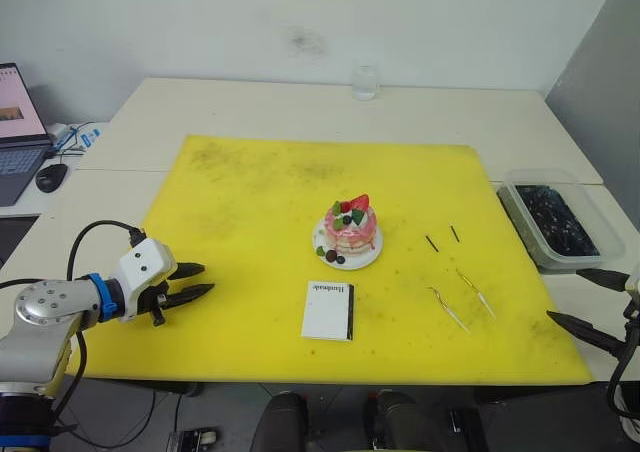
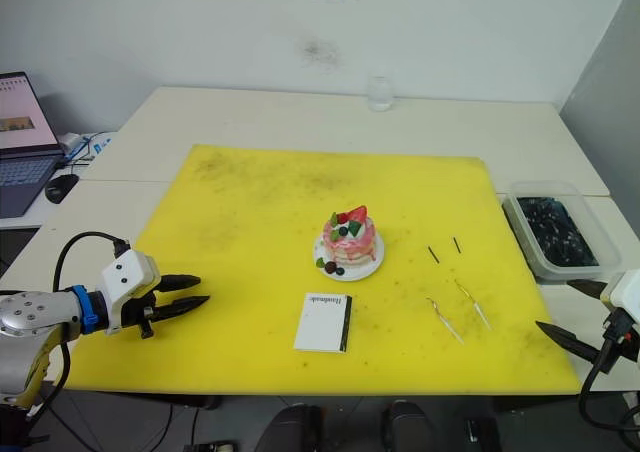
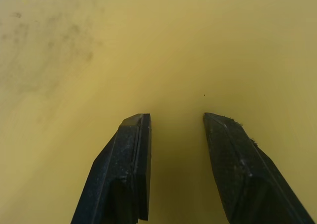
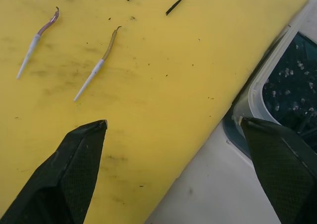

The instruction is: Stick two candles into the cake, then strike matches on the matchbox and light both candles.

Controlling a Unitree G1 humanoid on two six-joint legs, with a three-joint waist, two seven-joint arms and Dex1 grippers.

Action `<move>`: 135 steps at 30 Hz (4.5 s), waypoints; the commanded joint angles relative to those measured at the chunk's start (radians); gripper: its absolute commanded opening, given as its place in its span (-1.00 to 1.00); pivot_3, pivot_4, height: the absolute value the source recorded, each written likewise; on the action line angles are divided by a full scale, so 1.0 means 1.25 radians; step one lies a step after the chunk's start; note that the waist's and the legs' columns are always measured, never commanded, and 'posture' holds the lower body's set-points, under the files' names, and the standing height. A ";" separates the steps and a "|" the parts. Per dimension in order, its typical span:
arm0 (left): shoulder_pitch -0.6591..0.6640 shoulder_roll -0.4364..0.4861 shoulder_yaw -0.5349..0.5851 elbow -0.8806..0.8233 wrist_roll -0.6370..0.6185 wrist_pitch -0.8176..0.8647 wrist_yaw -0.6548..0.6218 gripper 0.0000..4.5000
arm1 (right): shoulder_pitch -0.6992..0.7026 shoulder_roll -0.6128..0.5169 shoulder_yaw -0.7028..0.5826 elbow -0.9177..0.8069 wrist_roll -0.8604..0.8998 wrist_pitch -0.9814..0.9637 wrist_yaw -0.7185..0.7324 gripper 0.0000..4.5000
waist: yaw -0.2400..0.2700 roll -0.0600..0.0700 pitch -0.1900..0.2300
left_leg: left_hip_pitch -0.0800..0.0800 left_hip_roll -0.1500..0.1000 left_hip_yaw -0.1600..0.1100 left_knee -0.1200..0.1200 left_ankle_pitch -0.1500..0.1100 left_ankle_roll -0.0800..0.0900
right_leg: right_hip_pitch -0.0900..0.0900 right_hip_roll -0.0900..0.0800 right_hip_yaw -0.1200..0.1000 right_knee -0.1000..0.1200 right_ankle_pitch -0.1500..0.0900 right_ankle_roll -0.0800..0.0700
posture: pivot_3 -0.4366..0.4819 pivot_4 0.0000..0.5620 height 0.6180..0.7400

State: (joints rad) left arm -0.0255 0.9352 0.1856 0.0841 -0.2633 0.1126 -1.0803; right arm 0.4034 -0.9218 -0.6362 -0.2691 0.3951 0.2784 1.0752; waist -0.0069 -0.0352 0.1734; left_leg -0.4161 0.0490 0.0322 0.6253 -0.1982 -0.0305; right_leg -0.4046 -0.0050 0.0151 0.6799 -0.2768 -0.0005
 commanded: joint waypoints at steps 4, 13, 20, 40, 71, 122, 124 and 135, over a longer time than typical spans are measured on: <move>-0.031 0.027 -0.004 -0.016 -0.020 0.054 -0.042 -0.11 | -0.034 0.011 0.002 -0.029 0.002 0.004 -0.035 1.00 | 0.000 0.000 0.000 | 0.000 0.000 0.000 0.000 0.000 0.000 | 0.000 0.000 0.000 0.000 0.000 0.000 | -0.05 -0.47 1.00; -0.046 0.018 0.016 -0.017 -0.057 0.075 -0.084 -0.11 | 0.019 0.011 -0.003 -0.052 0.011 0.014 -0.001 1.00 | 0.002 0.000 0.000 | 0.000 0.000 0.000 0.000 0.000 0.000 | 0.000 0.000 0.000 0.000 0.000 0.000 | -0.05 -0.47 1.00; -0.016 0.025 0.025 -0.021 -0.051 0.051 -0.109 -0.11 | 0.044 0.021 -0.018 -0.073 0.018 0.031 -0.005 1.00 | 0.001 0.000 0.000 | 0.000 0.000 0.000 0.001 0.000 0.000 | 0.000 0.000 0.000 0.000 0.000 0.000 | -0.05 -0.47 1.00; 0.001 -0.019 -0.014 -0.312 -0.227 0.243 -0.106 0.99 | 0.102 0.075 -0.078 -0.250 0.095 0.124 -0.044 1.00 | 0.003 0.000 0.000 | 0.000 0.000 -0.001 0.002 0.000 0.000 | 0.001 0.000 0.000 0.001 0.000 0.001 | -0.05 -0.47 1.00; -0.126 -0.172 -0.198 -0.558 -0.352 0.389 0.042 1.00 | 0.006 0.259 0.249 -0.350 -0.039 0.348 -0.479 0.73 | 0.002 0.000 -0.001 | 0.000 -0.001 -0.001 0.003 0.000 0.000 | 0.001 0.004 0.001 0.001 0.001 0.002 | -0.05 -0.47 1.00; -0.347 -0.559 -0.125 -0.336 -0.980 0.712 0.579 1.00 | -0.466 0.079 0.326 -0.428 1.158 0.372 -0.973 -0.99 | 0.000 -0.002 0.000 | -0.002 -0.004 -0.003 0.004 0.000 0.000 | 0.002 0.009 0.001 0.000 0.003 0.005 | -0.05 -0.47 1.00; -0.346 -0.567 -0.123 -0.331 -0.988 0.706 0.581 1.00 | -0.475 0.069 0.339 -0.427 1.162 0.363 -0.978 -0.99 | 0.000 -0.002 0.000 | -0.002 -0.003 -0.003 0.004 0.000 0.000 | 0.002 0.009 0.001 0.000 0.003 0.005 | -0.05 -0.47 1.00; -0.351 -0.590 -0.109 -0.301 -1.084 0.696 0.624 1.00 | -0.459 0.046 0.356 -0.432 1.152 0.333 -0.961 -0.99 | 0.001 -0.002 0.000 | -0.002 -0.003 -0.003 0.004 0.000 0.000 | 0.002 0.009 0.002 0.000 0.003 0.005 | -0.05 -0.47 1.00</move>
State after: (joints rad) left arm -0.4443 0.2001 0.0359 -0.2778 -1.5670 0.9923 -0.3050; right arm -0.1717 -0.8532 -0.1756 -0.7833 1.8269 0.7192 -0.1381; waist -0.0052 -0.0373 0.1737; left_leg -0.4192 0.0452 0.0286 0.6306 -0.1976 -0.0300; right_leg -0.4026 0.0066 0.0170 0.6798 -0.2733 0.0052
